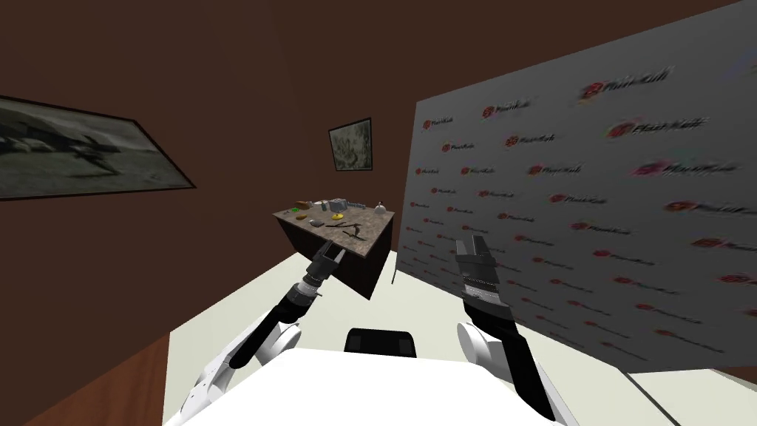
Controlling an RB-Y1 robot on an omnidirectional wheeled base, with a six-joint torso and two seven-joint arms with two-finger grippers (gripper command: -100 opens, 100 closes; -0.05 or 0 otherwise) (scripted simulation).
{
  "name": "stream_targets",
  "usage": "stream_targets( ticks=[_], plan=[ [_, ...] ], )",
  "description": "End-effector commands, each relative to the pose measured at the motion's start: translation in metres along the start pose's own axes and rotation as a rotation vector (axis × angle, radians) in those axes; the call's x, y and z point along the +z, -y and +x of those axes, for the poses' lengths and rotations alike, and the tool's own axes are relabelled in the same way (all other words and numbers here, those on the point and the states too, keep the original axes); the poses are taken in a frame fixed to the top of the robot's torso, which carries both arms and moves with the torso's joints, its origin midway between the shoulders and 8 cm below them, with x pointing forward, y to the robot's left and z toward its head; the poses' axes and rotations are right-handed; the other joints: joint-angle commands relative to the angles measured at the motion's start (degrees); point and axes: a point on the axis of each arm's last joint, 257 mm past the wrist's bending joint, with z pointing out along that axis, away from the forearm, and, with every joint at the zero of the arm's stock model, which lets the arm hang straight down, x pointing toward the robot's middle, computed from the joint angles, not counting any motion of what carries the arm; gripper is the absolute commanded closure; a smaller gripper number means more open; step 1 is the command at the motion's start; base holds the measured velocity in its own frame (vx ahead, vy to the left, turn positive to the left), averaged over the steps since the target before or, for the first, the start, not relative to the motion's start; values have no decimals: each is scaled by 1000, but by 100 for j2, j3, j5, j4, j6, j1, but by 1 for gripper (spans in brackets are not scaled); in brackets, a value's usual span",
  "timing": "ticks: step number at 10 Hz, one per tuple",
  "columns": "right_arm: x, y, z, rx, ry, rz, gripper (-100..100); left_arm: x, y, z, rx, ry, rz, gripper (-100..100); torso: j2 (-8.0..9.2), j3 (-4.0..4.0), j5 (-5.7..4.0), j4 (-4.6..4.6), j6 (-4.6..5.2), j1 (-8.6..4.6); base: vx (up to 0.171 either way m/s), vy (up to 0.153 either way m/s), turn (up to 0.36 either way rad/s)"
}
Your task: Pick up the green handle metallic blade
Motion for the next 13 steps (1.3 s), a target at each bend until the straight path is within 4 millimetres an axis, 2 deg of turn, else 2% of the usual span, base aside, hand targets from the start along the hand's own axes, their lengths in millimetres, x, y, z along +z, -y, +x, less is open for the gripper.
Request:
stream_targets(
  ticks=[1, 2, 3, 4, 5, 6, 8, 9, 10, 11, 12, 13],
  plan=[
    [0, 0, 0, 0, 0, 0, 0, -4, -11, -1, -19, -16, -47, -100, 0, 0, 0, 0, 0, 0, -51, 4, -72],
    [0, 0, 0, 0, 0, 0, 0, -16, -32, -5, -81, -6, -113, -100, -2, -1, 0, 0, -4, 0, -61, -9, -132],
    [0, 0, 0, 0, 0, 0, 0, -17, -33, -6, -66, -23, -128, -100, 0, 0, 0, 0, -1, -3, -53, -6, -90],
    [0, 0, 0, 0, 0, 0, 0, -31, -54, -11, -130, -2, -192, -100, -2, -1, -1, 0, -3, -2, -48, -5, -141],
    [0, 0, 0, 0, 0, 0, 0, -34, -55, -12, -109, -23, -213, -100, -3, -1, 0, 0, -2, -1, -42, -5, -94],
    [0, 0, 0, 0, 0, 0, 0, -50, -75, -19, -168, 1, -281, -100, -6, -3, 0, -1, -3, -1, -37, -11, -180],
    [0, 0, 0, 0, 0, 0, 0, -53, -76, -21, -143, -22, -306, -100, -12, -6, -1, -2, -4, -2, -18, -5, -31],
    [0, 0, 0, 0, 0, 0, 0, -73, -95, -29, -193, 3, -380, -100, -17, -9, 0, -3, -5, -1, -13, -12, -182],
    [0, 0, 0, 0, 0, 0, 0, -75, -95, -31, -175, -12, -398, -100, -18, -10, -1, -3, -1, -3, -16, -5, -81],
    [0, 0, 0, 0, 0, 0, 0, -96, -112, -40, -224, 21, -469, -100, -18, -10, -1, -3, -5, -1, -12, -10, -146],
    [0, 0, 0, 0, 0, 0, 0, -99, -112, -43, -201, 3, -491, -100, -18, -10, 0, -4, -2, -1, -9, -7, -89],
    [0, 0, 0, 0, 0, 0, 0, -123, -127, -53, -245, 41, -563, -100, -20, -11, -1, -3, -4, -2, -1, -17, -191]
  ],
)
